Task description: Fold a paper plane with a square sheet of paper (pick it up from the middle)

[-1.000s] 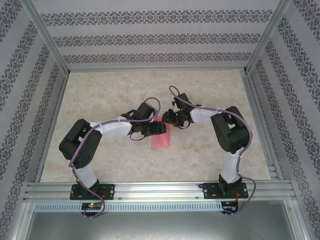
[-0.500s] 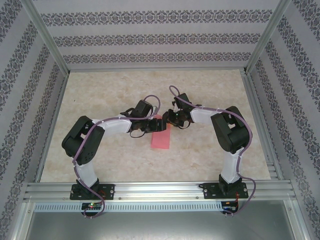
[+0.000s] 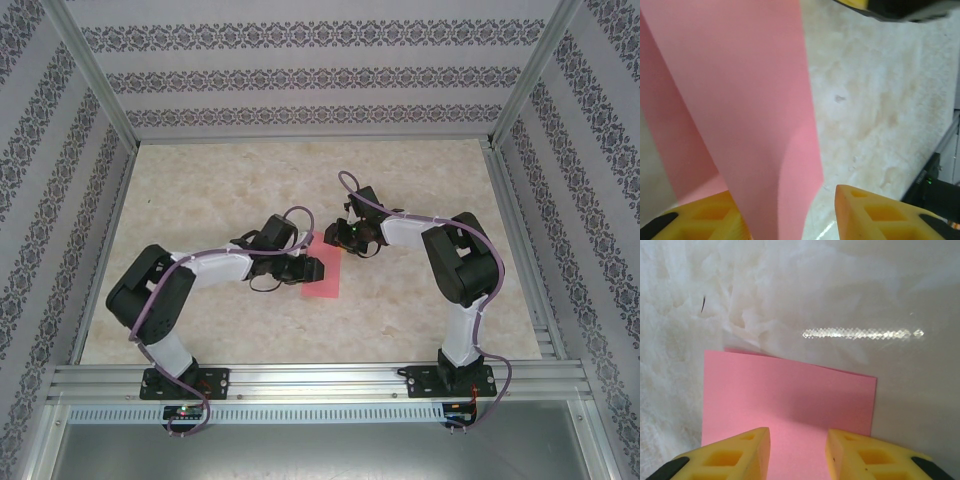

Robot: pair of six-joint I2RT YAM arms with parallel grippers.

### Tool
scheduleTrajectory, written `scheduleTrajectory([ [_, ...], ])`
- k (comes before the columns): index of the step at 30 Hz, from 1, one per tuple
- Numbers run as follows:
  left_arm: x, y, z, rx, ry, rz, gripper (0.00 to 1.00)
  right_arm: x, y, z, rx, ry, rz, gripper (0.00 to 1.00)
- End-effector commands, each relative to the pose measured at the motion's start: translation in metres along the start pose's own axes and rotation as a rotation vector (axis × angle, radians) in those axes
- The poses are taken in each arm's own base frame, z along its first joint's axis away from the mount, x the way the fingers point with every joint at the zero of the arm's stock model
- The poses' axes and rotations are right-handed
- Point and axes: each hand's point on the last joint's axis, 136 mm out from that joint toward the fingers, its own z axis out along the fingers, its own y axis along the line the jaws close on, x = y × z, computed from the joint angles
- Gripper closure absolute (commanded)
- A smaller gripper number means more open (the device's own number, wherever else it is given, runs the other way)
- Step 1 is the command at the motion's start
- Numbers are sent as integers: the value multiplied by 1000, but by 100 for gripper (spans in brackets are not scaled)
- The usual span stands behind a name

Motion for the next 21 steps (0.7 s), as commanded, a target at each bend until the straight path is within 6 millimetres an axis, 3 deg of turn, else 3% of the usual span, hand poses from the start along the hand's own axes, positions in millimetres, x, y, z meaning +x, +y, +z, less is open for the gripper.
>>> scheduleTrajectory([
  [1,8,-15,-10,41,4,53,57,47,-80,28,243,129,81,62],
  [13,-32,-44,-1,181,-131,64,59,47,-77,26,234,130,79,62],
  [19,-40,-29,14,138,-142,32,57,45,-70,23,205,133,79,62],
  [21,-41,-25,16,121,-148,27,56,40,-56,17,150,126,52,62],
])
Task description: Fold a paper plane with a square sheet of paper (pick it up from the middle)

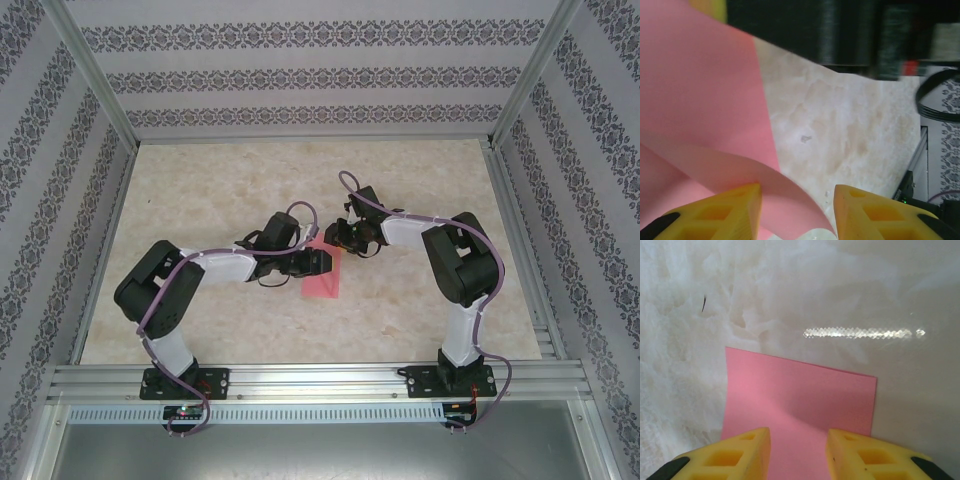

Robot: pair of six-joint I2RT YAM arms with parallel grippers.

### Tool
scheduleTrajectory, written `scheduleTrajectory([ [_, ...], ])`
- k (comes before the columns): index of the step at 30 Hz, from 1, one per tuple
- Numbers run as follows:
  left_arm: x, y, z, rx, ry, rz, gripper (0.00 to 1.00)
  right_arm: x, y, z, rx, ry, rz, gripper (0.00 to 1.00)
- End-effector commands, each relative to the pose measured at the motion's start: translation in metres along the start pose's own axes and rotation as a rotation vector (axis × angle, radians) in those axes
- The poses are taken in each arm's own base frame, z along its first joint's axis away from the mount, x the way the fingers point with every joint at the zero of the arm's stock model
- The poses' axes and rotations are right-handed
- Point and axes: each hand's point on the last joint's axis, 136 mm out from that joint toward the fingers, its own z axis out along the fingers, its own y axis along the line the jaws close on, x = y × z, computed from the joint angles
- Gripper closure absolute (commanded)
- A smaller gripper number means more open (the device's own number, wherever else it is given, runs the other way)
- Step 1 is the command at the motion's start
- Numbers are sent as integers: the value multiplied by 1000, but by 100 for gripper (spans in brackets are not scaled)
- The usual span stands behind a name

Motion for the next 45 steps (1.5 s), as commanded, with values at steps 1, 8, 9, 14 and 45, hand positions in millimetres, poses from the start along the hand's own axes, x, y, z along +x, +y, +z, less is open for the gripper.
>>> scheduleTrajectory([
  [1,-14,-9,3,18,-60,30,56,37,-50,13,128,121,37,61],
  [8,-13,-2,7,15,-72,31,49,6,4,-38,-103,34,-63,55],
  [9,-13,-2,8,19,-72,31,47,5,6,-44,-123,26,-67,54],
  [14,-14,-1,10,27,-81,25,41,12,2,-61,-147,5,-61,51],
  [45,-5,11,3,-35,-67,7,65,75,6,-43,-202,139,-123,92],
])
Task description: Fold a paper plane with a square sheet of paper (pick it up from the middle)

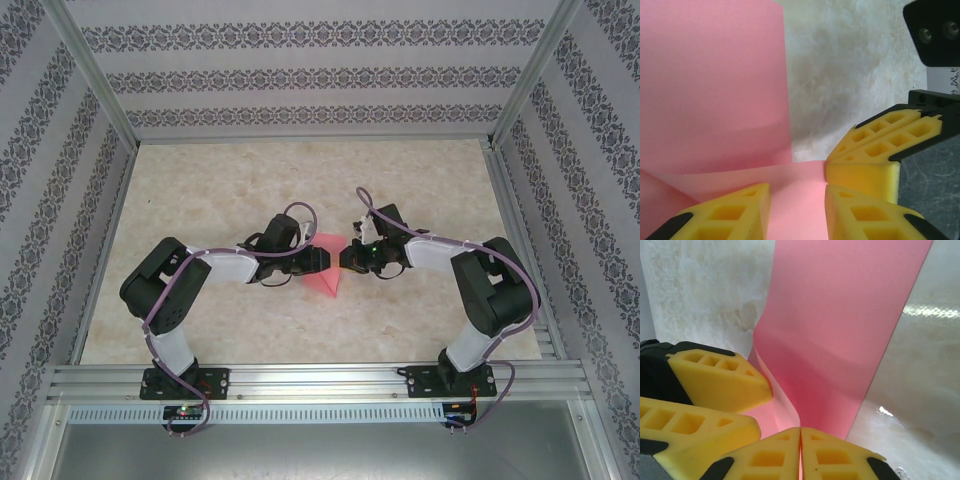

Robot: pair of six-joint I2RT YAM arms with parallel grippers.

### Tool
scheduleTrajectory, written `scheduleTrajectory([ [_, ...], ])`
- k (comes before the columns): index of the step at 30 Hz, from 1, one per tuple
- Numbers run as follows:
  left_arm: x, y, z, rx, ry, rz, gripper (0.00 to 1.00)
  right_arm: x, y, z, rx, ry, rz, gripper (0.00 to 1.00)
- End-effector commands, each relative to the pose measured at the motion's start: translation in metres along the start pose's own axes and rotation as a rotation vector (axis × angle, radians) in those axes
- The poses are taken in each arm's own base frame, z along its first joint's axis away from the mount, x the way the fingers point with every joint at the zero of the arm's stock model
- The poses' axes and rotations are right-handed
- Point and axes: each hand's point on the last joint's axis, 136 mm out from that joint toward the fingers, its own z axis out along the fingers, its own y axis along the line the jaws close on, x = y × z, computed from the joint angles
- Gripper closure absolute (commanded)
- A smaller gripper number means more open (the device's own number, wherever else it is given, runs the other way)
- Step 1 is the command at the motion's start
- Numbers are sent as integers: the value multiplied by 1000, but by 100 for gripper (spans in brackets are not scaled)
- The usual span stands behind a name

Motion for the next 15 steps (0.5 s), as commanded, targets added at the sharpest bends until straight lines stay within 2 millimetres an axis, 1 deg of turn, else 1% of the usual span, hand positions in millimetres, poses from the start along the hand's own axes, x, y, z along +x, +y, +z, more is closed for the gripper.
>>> scheduleTrajectory([
  [1,8,-1,-5,-6,12,14,65,3,-1,10,4,19,-37,92],
  [6,6,-14,-14,30,-2,31,65,7,-8,17,30,36,-34,93],
  [8,7,-18,-15,51,0,29,65,7,-8,18,34,37,-35,93],
  [11,8,-25,-11,87,13,16,65,5,-10,19,45,38,-40,93],
  [15,11,-26,-5,78,29,25,66,2,-12,19,70,38,-54,93],
])
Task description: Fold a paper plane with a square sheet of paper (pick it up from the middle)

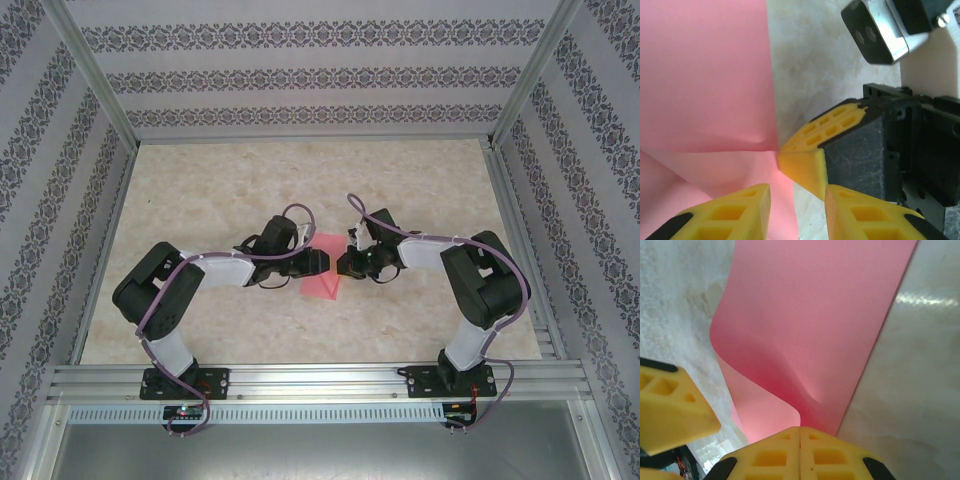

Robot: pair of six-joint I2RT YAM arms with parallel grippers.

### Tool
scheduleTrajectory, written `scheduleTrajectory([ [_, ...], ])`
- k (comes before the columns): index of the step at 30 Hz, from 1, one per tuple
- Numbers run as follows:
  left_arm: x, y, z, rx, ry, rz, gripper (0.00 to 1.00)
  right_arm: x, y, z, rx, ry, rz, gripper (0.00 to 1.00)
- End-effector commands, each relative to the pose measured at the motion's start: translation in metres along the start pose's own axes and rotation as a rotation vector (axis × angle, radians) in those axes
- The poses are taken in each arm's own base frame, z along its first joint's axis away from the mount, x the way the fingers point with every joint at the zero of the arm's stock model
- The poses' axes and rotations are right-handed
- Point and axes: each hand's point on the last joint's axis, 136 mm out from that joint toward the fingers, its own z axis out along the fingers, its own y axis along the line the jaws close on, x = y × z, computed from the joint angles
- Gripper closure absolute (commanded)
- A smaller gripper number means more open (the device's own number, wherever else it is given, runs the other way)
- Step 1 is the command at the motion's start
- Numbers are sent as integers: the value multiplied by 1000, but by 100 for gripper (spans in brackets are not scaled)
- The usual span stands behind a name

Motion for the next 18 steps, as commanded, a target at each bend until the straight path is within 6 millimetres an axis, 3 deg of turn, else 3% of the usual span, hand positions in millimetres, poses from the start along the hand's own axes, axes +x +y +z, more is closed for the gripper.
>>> scheduleTrajectory([
  [1,1,-13,5,34,14,17,66,-8,0,3,30,-9,-48,93],
  [18,6,0,19,13,49,-12,69,-12,-5,5,56,-3,-54,92],
])
